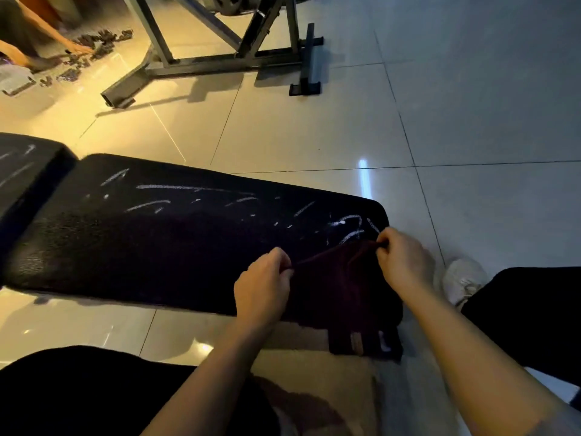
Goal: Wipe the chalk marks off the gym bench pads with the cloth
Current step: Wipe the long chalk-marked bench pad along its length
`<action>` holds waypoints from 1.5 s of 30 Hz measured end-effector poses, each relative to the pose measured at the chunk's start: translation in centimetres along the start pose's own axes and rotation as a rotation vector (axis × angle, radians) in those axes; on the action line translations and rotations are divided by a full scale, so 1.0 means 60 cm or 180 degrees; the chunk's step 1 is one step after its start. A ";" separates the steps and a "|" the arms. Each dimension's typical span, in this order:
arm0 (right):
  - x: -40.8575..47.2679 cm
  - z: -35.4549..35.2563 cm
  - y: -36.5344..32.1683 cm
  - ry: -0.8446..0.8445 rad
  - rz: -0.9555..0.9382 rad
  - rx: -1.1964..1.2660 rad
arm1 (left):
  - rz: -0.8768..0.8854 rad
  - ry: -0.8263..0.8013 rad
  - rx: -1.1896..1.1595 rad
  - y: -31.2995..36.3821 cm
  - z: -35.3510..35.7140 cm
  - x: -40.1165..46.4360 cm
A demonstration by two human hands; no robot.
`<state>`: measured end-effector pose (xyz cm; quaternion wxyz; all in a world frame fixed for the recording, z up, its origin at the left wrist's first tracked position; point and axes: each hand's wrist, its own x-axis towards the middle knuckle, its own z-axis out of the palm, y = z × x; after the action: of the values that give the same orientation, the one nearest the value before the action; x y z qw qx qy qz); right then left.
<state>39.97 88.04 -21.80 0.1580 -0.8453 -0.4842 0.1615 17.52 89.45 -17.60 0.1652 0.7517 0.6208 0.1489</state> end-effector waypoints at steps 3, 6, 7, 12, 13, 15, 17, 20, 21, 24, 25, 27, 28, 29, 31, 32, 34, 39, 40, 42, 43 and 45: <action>-0.010 -0.054 -0.049 0.0478 -0.0360 0.0362 | 0.0183 0.0447 -0.0334 -0.008 -0.075 0.031; -0.043 -0.094 -0.075 0.0618 -0.0706 0.0576 | 0.0803 0.0817 -0.0445 -0.018 -0.141 0.037; -0.060 -0.098 -0.075 0.0564 -0.0748 0.0566 | 0.0976 0.0824 -0.0414 -0.027 -0.153 0.031; -0.145 -0.036 -0.041 0.0055 -0.0702 0.0162 | 0.1408 0.0304 0.0213 -0.088 -0.128 -0.018; -0.158 -0.016 -0.035 -0.0260 -0.0637 -0.0096 | 0.1395 0.0035 0.0403 -0.093 -0.115 -0.025; -0.179 0.021 -0.025 -0.0912 -0.0469 -0.0465 | 0.1294 -0.0563 0.0929 -0.095 -0.087 -0.035; -0.193 0.041 -0.033 -0.0966 -0.0496 -0.0381 | 0.1305 -0.0768 0.1353 -0.103 -0.067 -0.038; -0.187 0.059 -0.085 -0.0547 -0.0967 -0.0056 | 0.1225 -0.0696 0.1278 -0.114 -0.074 -0.040; -0.175 0.068 -0.109 -0.0593 -0.1119 0.0037 | 0.1211 -0.0638 0.1187 -0.114 -0.082 -0.042; -0.122 0.120 -0.177 -0.0742 -0.1438 0.0059 | 0.1280 -0.0034 0.0930 -0.126 -0.091 -0.041; -0.106 0.137 -0.190 -0.0721 -0.1453 0.0004 | 0.1248 0.0075 0.0888 -0.127 -0.090 -0.040; -0.086 0.163 -0.199 -0.0624 -0.1413 -0.0100 | 0.1140 0.0160 0.0880 -0.134 -0.081 -0.028; -0.083 0.170 -0.193 -0.0565 -0.1384 -0.0094 | 0.1081 0.0177 0.0933 -0.138 -0.075 -0.019; -0.082 0.173 -0.179 -0.0494 -0.1319 -0.0064 | 0.1068 0.0176 0.1003 -0.144 -0.068 -0.010; -0.080 0.174 -0.134 -0.0318 -0.1044 -0.0039 | 0.1125 0.0156 0.1155 -0.154 -0.051 0.005; -0.077 0.172 -0.104 -0.0248 -0.0848 -0.0035 | 0.1162 0.0132 0.1204 -0.157 -0.044 0.011; -0.064 0.165 -0.038 -0.0162 -0.0430 -0.0054 | 0.1214 0.0170 0.1240 -0.158 -0.032 0.023; -0.038 0.143 0.048 -0.0393 0.0305 -0.0012 | 0.1177 0.0350 0.1223 -0.151 -0.012 0.032; -0.039 0.145 0.046 -0.0362 0.0313 -0.0040 | 0.1096 0.0357 0.1102 -0.151 -0.008 0.031; -0.052 0.150 0.028 -0.0214 0.0239 -0.0150 | 0.0927 0.0366 0.0744 -0.152 -0.002 0.025; -0.062 0.152 0.014 -0.0166 0.0159 -0.0176 | 0.0886 0.0379 0.0632 -0.152 -0.001 0.021; -0.089 0.161 -0.030 -0.0227 -0.0119 -0.0177 | 0.0928 0.0411 0.0638 -0.147 -0.006 0.012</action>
<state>31.90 85.33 -29.10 0.1200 -0.8339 -0.5095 0.1751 9.70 91.72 -21.07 0.0259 0.8353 0.5264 0.1567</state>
